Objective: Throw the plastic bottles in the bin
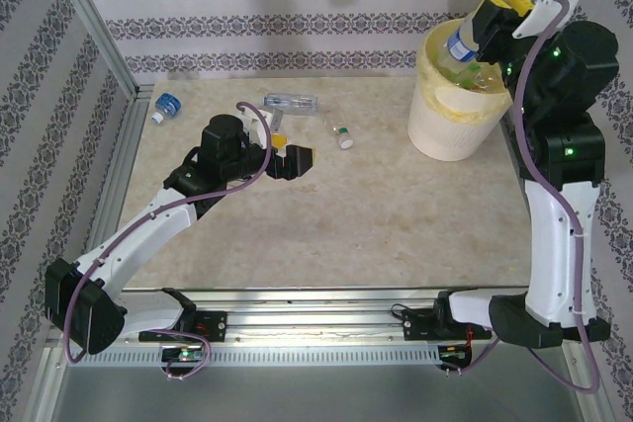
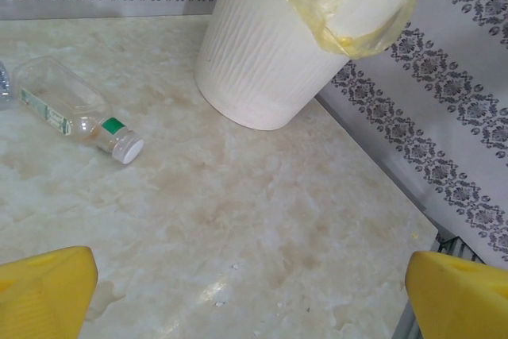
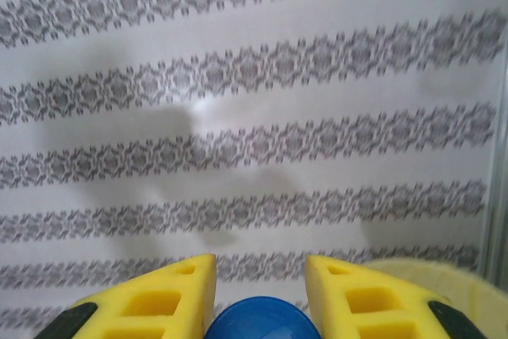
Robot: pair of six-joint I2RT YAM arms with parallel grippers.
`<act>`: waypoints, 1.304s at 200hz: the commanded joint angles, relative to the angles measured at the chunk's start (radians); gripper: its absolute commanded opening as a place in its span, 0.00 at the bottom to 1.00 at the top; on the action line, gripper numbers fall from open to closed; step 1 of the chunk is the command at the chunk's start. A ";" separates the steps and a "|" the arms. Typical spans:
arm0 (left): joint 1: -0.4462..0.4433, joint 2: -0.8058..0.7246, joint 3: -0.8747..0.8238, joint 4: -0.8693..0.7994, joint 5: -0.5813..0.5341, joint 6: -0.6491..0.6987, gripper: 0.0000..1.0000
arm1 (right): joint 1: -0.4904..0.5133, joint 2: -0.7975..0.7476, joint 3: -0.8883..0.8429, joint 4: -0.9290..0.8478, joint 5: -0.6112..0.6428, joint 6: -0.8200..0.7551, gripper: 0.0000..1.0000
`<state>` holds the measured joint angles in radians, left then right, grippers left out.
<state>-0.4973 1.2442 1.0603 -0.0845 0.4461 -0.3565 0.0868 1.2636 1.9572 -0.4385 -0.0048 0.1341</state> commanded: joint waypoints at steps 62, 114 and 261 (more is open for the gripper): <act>0.028 -0.011 -0.011 0.014 -0.040 -0.032 1.00 | -0.008 -0.089 -0.111 0.382 0.084 -0.210 0.00; 0.046 -0.009 -0.005 -0.015 -0.042 -0.046 1.00 | -0.051 -0.008 -0.083 0.375 0.082 -0.173 0.00; 0.186 0.040 -0.034 -0.133 -0.083 -0.195 1.00 | -0.176 0.286 0.016 -0.053 0.074 0.040 0.82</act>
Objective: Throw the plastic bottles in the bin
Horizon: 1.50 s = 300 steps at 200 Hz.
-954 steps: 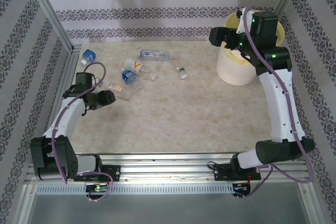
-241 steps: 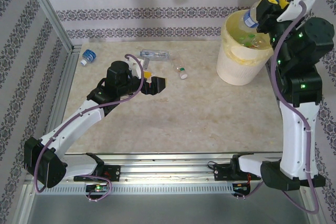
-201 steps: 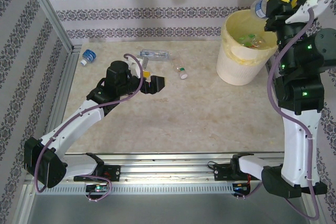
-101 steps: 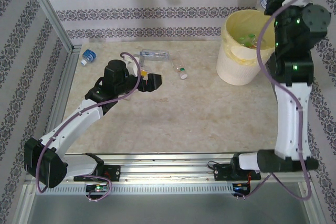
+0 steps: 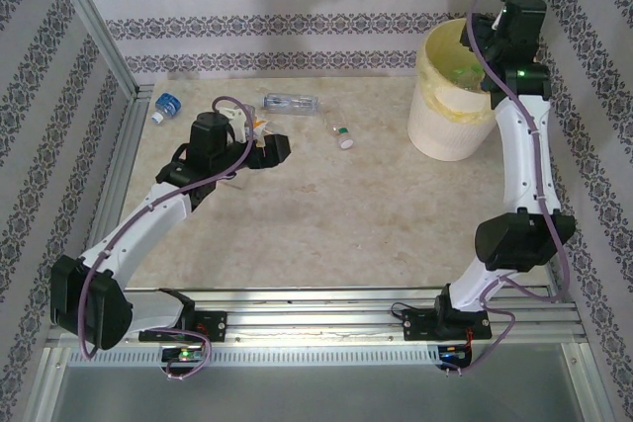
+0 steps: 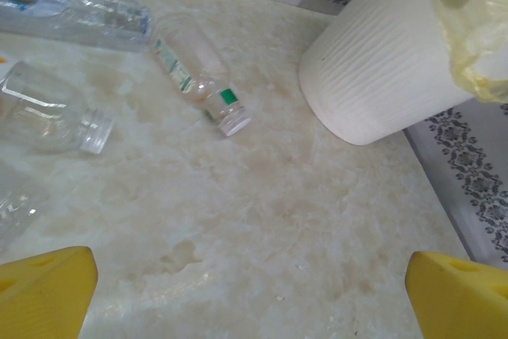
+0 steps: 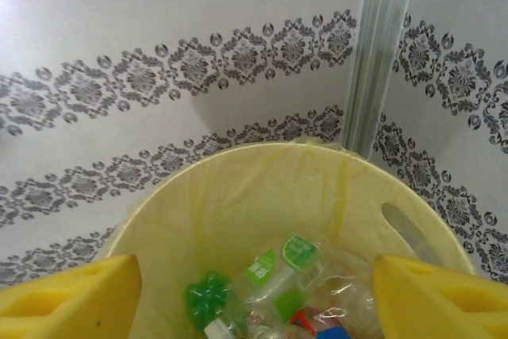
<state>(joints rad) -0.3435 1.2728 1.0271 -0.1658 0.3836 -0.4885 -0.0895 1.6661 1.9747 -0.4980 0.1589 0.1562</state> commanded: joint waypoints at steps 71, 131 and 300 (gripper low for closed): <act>0.113 0.117 0.085 -0.253 -0.124 -0.159 1.00 | 0.022 -0.249 -0.061 -0.072 -0.365 0.041 0.98; 0.168 0.208 0.138 -0.311 -0.095 -0.192 1.00 | 0.065 -0.305 -0.104 -0.118 -0.496 0.060 0.98; 0.244 0.449 0.299 -0.449 -0.087 -0.188 1.00 | 0.261 -0.427 -0.212 -0.189 -0.464 0.047 0.98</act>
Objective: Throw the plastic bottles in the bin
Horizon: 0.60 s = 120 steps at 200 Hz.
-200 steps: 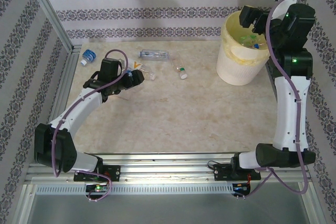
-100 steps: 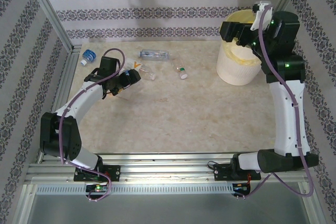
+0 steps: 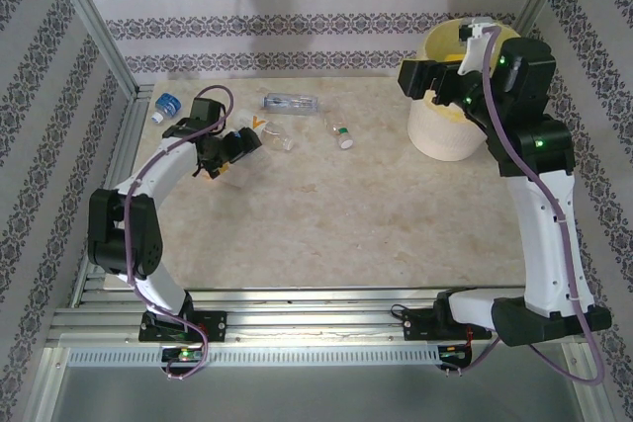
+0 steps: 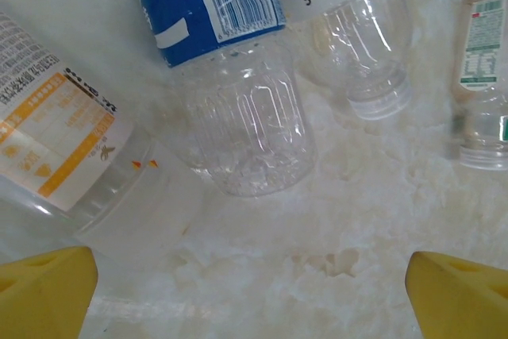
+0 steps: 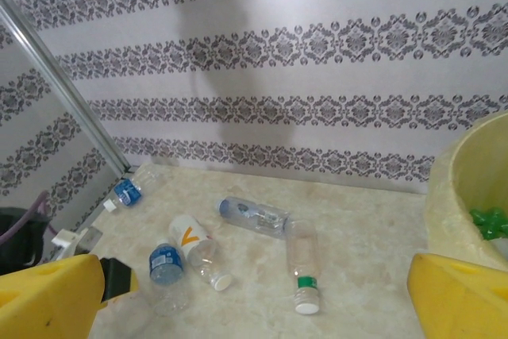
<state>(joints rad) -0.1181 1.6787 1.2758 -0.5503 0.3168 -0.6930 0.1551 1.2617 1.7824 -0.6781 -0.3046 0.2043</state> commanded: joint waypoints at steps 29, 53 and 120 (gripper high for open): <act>0.028 0.093 0.102 -0.122 -0.049 0.012 1.00 | 0.026 -0.041 -0.035 -0.013 0.009 -0.010 0.98; 0.032 0.092 0.107 -0.139 -0.073 -0.003 1.00 | 0.026 -0.055 -0.042 -0.021 0.019 -0.025 0.98; 0.040 0.116 0.080 -0.147 -0.088 -0.036 1.00 | 0.027 -0.059 -0.049 -0.023 0.017 -0.032 0.98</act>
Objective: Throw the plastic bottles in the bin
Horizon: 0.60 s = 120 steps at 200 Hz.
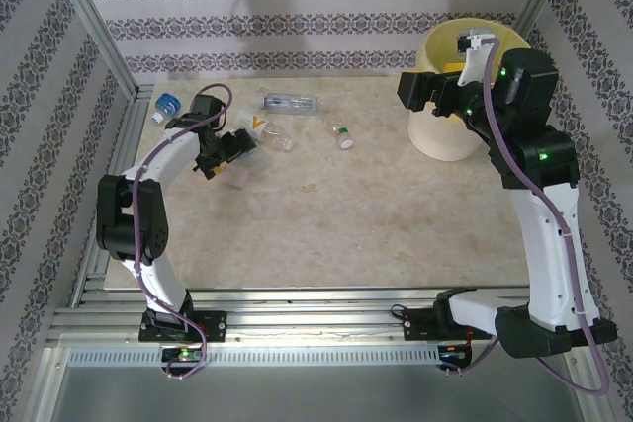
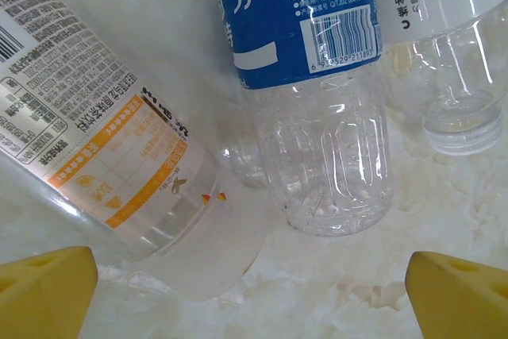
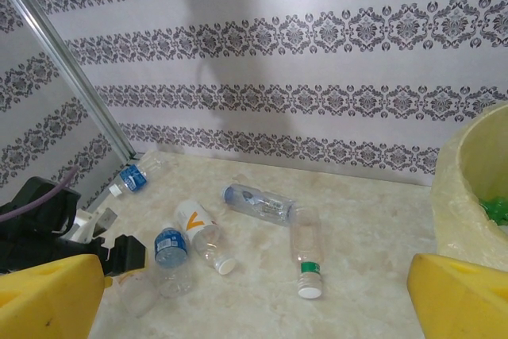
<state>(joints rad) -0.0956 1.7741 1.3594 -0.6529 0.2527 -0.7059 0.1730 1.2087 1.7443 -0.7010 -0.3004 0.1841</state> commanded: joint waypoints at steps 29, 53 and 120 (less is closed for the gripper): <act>0.021 0.040 -0.022 -0.031 -0.033 -0.036 1.00 | 0.011 0.001 -0.011 0.008 0.003 -0.007 0.98; 0.025 0.056 -0.035 -0.011 -0.033 -0.048 1.00 | 0.012 0.003 -0.011 0.008 0.001 -0.009 0.98; 0.043 0.114 -0.039 0.006 -0.040 -0.055 0.99 | 0.015 -0.012 -0.036 0.006 0.006 -0.016 0.98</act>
<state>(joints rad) -0.0715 1.8584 1.3312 -0.6537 0.2302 -0.7429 0.1749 1.2095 1.7275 -0.7006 -0.3008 0.1837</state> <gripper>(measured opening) 0.991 0.977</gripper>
